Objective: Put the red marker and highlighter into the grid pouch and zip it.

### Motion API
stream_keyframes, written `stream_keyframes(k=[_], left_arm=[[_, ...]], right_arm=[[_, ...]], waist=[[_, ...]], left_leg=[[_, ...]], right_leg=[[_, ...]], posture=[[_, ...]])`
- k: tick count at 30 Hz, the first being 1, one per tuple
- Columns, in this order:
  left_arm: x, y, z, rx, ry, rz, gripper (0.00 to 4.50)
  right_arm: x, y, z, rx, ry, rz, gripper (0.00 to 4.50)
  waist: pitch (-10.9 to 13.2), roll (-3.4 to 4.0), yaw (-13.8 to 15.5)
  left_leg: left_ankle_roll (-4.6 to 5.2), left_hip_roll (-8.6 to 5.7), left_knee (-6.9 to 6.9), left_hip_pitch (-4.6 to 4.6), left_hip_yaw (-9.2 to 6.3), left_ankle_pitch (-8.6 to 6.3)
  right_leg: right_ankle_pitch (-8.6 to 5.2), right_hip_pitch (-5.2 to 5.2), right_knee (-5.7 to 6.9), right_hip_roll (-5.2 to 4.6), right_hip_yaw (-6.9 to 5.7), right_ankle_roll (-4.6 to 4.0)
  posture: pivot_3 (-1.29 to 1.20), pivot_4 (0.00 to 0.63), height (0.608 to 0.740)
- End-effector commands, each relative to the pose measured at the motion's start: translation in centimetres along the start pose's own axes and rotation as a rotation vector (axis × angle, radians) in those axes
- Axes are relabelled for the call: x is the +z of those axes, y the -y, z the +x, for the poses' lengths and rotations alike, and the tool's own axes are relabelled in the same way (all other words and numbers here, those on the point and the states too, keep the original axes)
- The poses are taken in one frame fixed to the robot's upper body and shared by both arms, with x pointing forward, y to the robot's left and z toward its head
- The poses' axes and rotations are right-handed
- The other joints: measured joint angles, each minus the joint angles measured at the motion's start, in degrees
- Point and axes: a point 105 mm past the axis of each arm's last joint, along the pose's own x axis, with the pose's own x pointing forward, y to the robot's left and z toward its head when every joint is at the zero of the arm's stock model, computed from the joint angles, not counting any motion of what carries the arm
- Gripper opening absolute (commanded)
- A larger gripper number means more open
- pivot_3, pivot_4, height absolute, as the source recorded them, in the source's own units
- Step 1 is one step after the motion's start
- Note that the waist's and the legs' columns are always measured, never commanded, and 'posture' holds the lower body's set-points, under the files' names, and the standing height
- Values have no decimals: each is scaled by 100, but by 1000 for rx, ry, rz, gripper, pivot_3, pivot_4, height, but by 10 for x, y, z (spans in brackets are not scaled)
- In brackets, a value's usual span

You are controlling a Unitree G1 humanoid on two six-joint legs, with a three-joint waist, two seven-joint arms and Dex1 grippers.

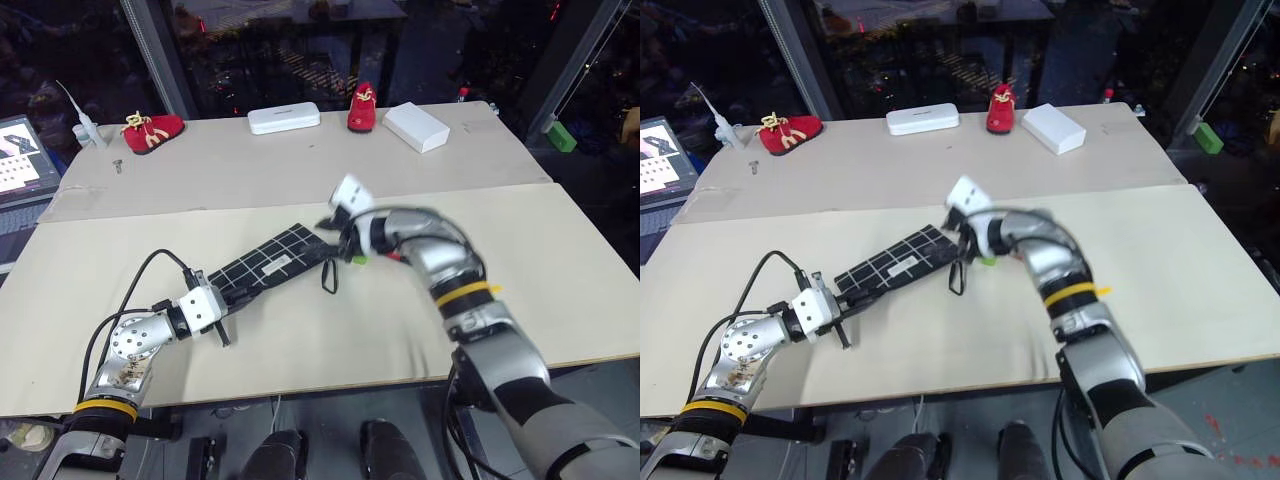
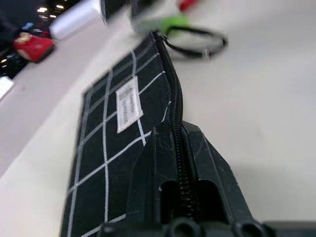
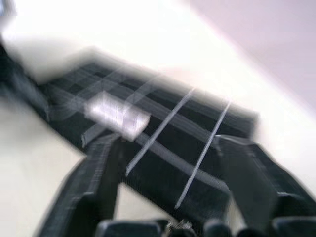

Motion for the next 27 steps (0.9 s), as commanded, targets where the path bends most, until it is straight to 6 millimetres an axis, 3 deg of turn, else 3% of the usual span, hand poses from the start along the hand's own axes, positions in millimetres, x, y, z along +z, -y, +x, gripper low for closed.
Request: stream_keyframes(k=[1,8,17,27], left_arm=[[18,-14,-1,76,61,-65,0],[24,-22,-5,108,62,-113,0],[21,-19,-4,99,52,-124,0],[20,-17,0,94,59,-135,0]], right_arm=[[29,3,-22,29,84,-12,3606],[8,22,-37,-91,-17,-20,3606],[-35,16,-20,-173,-140,66,3606],[-43,-6,0,-103,-166,109,3606]], waist=[[0,0,-8],[0,0,-56],[0,-1,-52],[0,0,-38]], left_leg=[[0,1,0,-2,-1,-1],[3,0,4,-14,5,-10],[2,0,14,-15,9,-8],[2,0,16,-14,9,-9]], right_leg=[[0,-2,0,0,-1,0],[0,-10,-7,-5,2,0],[1,-9,-1,-4,9,-1],[3,-7,-3,-4,7,0]], posture=[[0,150,740],[0,150,740],[0,150,740],[0,150,740]])
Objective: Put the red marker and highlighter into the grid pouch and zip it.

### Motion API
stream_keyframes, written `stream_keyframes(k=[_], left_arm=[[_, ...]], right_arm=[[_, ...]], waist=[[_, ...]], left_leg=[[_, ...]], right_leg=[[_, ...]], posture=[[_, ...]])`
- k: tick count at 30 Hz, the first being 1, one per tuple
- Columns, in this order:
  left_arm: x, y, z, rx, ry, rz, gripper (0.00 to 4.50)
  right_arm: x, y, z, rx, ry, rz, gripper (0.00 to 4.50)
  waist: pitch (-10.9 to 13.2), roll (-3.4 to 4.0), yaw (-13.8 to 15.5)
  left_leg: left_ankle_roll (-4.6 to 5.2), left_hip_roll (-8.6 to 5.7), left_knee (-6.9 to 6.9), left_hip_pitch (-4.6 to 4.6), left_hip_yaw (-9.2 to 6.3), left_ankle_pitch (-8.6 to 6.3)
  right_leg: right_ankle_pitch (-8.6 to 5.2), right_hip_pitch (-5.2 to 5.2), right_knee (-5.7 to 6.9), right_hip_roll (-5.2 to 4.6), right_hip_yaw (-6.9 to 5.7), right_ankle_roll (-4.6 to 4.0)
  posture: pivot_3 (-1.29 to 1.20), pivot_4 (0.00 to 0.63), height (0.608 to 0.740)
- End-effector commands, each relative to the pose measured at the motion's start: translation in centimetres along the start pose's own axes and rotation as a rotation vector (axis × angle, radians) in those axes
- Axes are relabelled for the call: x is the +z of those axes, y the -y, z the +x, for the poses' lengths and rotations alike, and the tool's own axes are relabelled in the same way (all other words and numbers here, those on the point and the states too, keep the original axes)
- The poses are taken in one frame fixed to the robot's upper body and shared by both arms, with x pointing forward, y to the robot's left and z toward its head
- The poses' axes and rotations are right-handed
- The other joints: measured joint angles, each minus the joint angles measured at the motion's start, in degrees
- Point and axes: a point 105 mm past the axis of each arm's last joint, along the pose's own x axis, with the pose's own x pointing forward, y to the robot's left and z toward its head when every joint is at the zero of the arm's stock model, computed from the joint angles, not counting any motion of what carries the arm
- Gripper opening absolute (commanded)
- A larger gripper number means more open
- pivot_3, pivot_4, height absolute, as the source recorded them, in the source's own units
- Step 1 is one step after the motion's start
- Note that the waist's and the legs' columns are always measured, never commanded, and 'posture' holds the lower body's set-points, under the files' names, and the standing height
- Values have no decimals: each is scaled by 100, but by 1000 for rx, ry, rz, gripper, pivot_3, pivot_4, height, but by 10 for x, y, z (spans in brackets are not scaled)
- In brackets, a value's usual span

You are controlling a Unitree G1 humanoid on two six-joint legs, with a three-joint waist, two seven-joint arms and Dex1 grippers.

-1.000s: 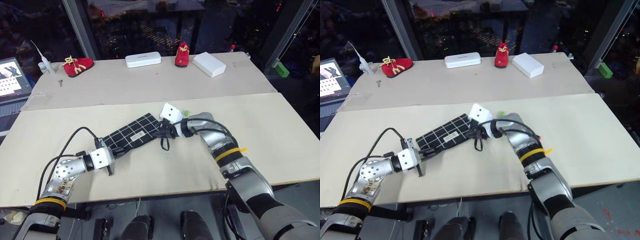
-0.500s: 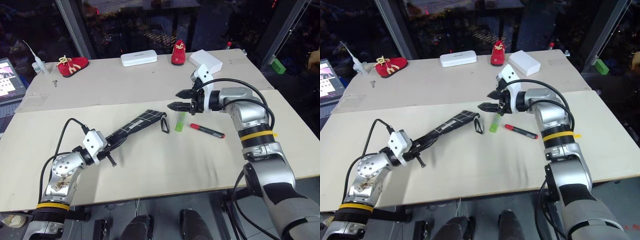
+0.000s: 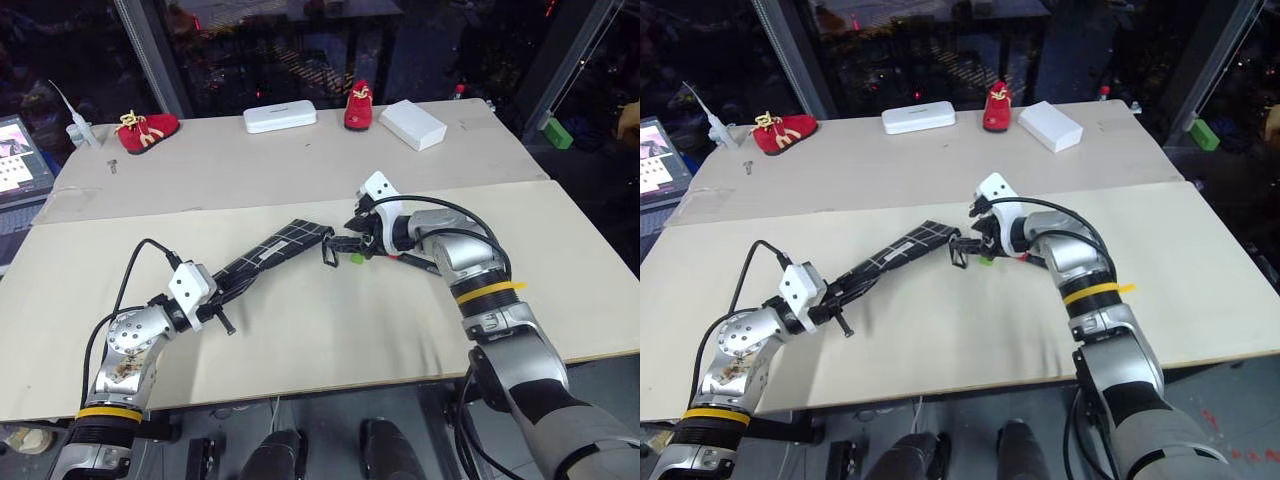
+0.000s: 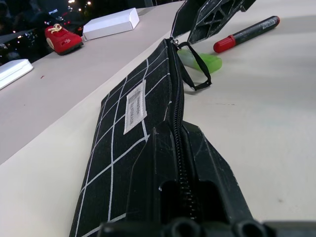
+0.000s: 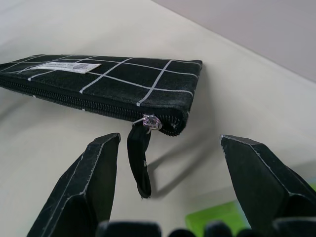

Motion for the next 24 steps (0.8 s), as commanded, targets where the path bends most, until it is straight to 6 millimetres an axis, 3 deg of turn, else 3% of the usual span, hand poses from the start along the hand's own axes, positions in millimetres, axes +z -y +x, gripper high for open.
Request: stream_keyframes(k=[1,8,12,16,22,24], left_arm=[[9,-6,1,21,35,23,0],[9,-4,4,26,46,16,0],[9,-5,4,33,53,14,0],[10,-6,4,41,56,16,0],[11,-9,3,62,65,12,0],[11,-8,3,58,64,12,0]], right_arm=[[7,-16,4,54,11,-31,3606],[4,-15,2,56,1,-24,3606],[-2,-15,11,33,-7,-19,3606],[6,-14,16,29,33,-16,2626],[7,-21,16,84,23,-54,484],[6,-24,16,103,17,-72,85]], waist=[[0,0,-3],[0,0,-5],[0,0,-11],[0,0,-12],[0,0,-9],[0,0,-11]], left_leg=[[0,0,0,1,0,0],[0,0,4,2,0,0],[0,1,4,2,0,0],[0,1,4,1,0,0],[0,0,4,2,0,0],[0,0,4,1,0,0]], right_leg=[[0,0,1,0,-1,0],[0,2,2,1,-1,0],[1,1,2,2,0,0],[1,1,3,2,0,-1],[1,1,2,2,-1,0],[1,0,2,2,-1,0]], posture=[[0,150,740],[0,150,740],[0,150,740],[0,150,740],[0,150,740],[0,150,740]])
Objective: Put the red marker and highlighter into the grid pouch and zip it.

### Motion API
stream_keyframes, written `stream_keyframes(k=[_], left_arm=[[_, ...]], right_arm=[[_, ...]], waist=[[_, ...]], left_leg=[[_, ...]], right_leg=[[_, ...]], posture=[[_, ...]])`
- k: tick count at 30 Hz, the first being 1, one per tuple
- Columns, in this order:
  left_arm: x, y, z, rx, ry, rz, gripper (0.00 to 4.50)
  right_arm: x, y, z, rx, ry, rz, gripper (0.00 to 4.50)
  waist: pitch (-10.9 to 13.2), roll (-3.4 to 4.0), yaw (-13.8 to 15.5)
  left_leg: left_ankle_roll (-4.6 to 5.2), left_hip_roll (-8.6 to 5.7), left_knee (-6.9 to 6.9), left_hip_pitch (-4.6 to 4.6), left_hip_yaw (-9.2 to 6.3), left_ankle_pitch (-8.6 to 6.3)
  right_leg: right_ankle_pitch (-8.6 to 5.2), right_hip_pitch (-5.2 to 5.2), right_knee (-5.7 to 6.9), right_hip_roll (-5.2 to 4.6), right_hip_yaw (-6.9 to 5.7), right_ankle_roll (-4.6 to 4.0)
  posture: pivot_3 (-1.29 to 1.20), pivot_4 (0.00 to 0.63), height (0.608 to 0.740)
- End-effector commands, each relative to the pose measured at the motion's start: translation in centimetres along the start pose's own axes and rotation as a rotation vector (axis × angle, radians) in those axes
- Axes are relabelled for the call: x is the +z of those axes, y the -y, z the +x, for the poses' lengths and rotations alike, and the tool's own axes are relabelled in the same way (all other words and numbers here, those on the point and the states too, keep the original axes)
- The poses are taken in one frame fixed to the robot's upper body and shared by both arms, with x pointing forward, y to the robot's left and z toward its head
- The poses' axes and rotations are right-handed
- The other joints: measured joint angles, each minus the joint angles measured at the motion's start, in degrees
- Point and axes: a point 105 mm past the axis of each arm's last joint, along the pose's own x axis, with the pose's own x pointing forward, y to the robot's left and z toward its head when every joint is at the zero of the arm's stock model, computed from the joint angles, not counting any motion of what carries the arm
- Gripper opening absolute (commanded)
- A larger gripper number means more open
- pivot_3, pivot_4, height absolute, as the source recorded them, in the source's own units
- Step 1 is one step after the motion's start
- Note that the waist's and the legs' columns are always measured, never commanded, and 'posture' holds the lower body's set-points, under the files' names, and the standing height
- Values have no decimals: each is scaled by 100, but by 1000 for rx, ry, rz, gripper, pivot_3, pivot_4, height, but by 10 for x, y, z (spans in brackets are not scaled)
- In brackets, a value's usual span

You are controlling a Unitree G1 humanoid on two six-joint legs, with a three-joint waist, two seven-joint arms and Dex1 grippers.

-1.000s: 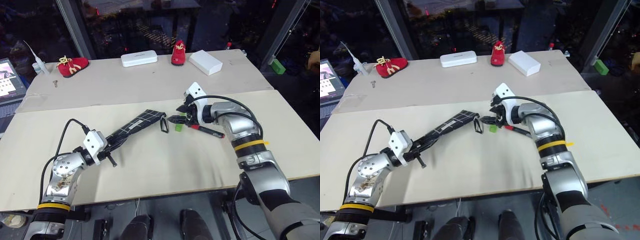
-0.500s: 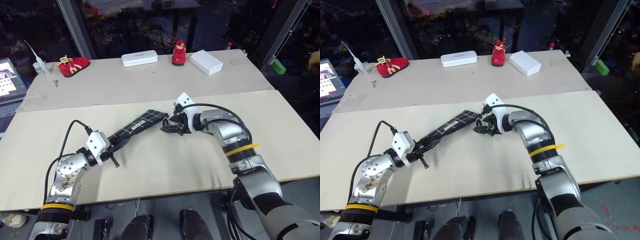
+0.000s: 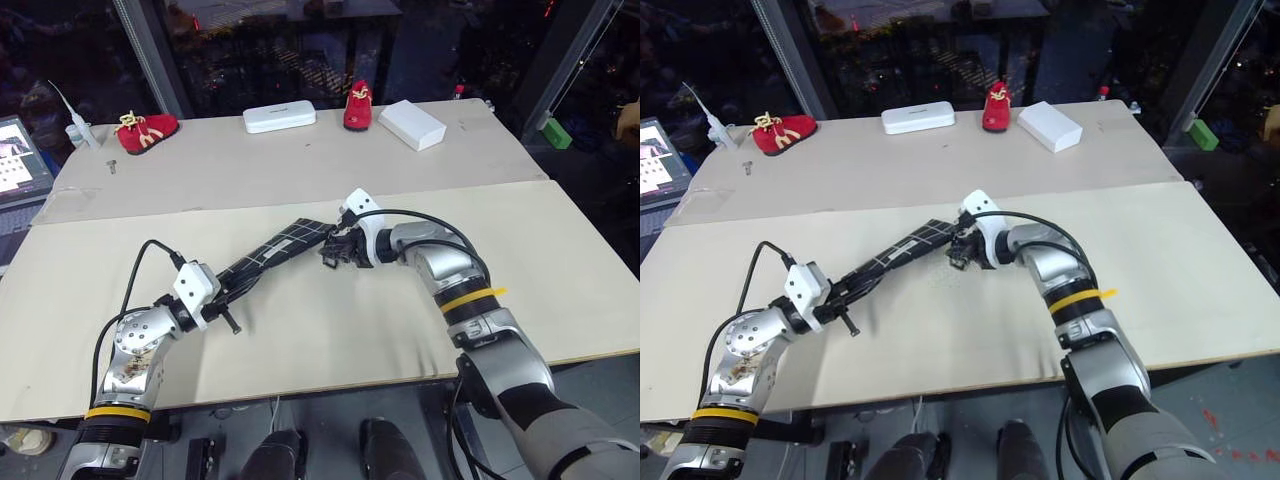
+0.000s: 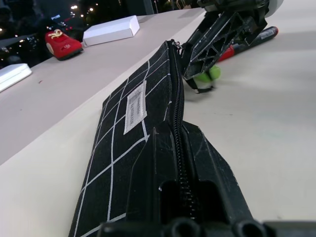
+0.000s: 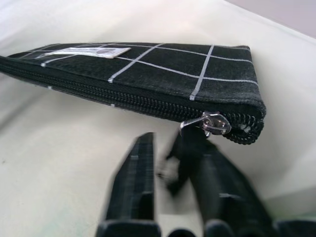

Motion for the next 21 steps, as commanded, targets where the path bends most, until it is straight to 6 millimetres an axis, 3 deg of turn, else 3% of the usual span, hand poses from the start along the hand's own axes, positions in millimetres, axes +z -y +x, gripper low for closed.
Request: stream_keyframes(k=[1,8,21], left_arm=[[9,-7,0,28,34,29,0],[9,-5,1,26,38,26,0],[7,-3,8,13,45,23,0]], right_arm=[[17,-8,-2,45,37,-90,85],[22,-11,1,34,18,-178,85],[46,-106,27,358,44,-388,85]], waist=[[0,0,-2],[0,0,-2],[0,0,3]], left_leg=[[0,0,0,0,0,0],[0,0,1,0,0,0],[0,1,9,0,0,0]], right_leg=[[0,0,0,0,0,0],[0,1,0,0,0,0],[1,1,3,2,-2,1]], posture=[[0,150,740],[0,150,740],[0,150,740]])
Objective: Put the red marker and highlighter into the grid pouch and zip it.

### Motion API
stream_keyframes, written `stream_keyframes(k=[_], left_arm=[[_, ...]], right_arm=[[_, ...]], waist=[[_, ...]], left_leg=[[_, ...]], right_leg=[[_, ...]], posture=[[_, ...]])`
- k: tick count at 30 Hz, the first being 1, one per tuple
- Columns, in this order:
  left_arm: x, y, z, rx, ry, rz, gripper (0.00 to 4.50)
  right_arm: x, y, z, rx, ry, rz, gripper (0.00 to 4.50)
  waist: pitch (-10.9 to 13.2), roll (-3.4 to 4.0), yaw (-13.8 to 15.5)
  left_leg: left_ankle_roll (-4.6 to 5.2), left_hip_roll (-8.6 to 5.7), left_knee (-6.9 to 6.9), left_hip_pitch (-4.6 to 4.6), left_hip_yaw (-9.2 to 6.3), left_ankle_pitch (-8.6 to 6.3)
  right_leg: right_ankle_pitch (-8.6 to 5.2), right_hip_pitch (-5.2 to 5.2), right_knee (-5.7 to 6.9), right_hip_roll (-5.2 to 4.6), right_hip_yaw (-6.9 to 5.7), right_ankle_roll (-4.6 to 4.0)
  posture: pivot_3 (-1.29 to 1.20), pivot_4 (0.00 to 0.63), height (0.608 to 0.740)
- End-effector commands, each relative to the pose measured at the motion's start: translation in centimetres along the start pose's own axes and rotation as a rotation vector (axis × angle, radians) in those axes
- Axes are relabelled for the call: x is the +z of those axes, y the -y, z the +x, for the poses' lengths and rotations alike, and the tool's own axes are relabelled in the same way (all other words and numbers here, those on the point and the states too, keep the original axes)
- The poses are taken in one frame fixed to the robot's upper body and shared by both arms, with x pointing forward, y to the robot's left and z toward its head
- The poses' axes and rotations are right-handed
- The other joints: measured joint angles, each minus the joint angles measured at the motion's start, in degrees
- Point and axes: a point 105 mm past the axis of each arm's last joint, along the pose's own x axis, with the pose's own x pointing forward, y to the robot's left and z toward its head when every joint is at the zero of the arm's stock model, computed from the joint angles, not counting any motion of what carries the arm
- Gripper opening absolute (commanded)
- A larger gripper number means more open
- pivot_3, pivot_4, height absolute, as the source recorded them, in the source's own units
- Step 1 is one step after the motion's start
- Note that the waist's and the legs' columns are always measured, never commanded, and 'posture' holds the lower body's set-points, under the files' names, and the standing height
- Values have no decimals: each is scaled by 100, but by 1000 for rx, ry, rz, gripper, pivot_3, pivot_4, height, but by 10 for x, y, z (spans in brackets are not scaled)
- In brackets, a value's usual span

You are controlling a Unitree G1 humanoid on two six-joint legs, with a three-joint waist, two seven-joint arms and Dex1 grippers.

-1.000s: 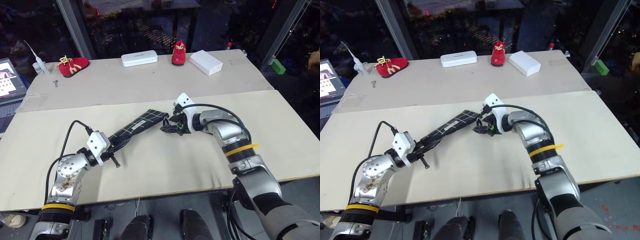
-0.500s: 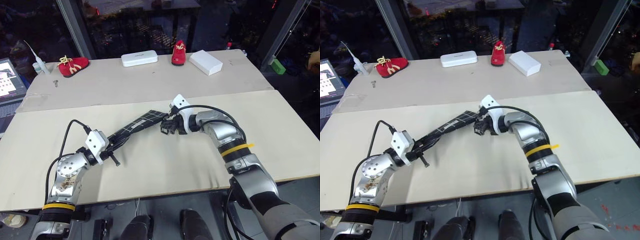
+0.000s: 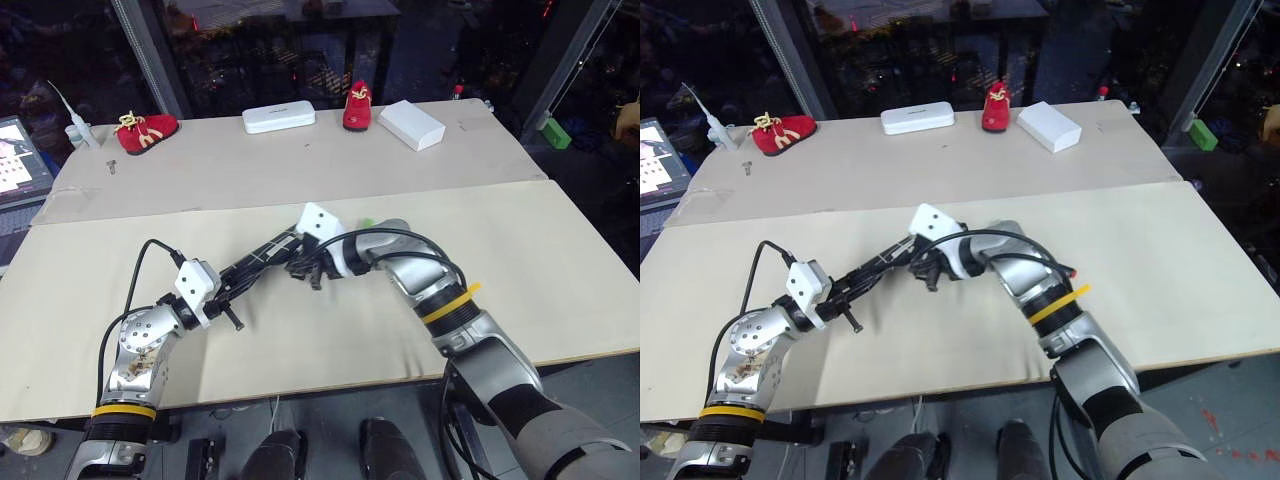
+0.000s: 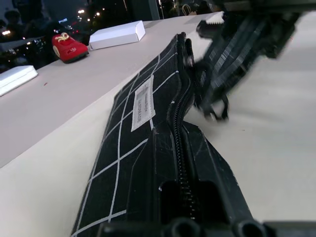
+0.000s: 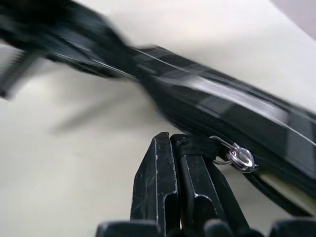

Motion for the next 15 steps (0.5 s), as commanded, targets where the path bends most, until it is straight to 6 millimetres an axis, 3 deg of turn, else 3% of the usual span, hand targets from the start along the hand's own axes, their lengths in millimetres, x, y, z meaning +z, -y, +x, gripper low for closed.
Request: stream_keyframes(k=[1,5,9,10,15], left_arm=[[5,-2,2,2,21,31,0],[7,-2,6,-5,29,33,0],[7,-2,7,-6,33,34,0],[7,-2,6,-6,32,33,0],[7,-1,5,-4,30,33,0]], right_arm=[[32,-30,5,143,67,-113,85],[36,-38,11,168,68,-130,85],[27,-14,11,52,52,-84,85],[24,-7,7,27,52,-64,660],[7,10,-22,4,16,-31,2256]], waist=[[0,0,5],[0,0,6],[0,0,5],[0,0,-2],[0,0,14]], left_leg=[[0,-1,0,0,0,0],[0,-1,1,0,0,-1],[0,-1,1,4,0,0],[0,-1,1,4,0,0],[0,-1,0,0,0,0]], right_leg=[[0,0,-1,-1,0,1],[1,0,-1,-1,-2,2],[2,2,0,0,-2,0],[2,1,0,0,-2,0],[4,-1,-2,0,-3,-1]], posture=[[0,150,740],[0,150,740],[0,150,740],[0,150,740],[0,150,740]])
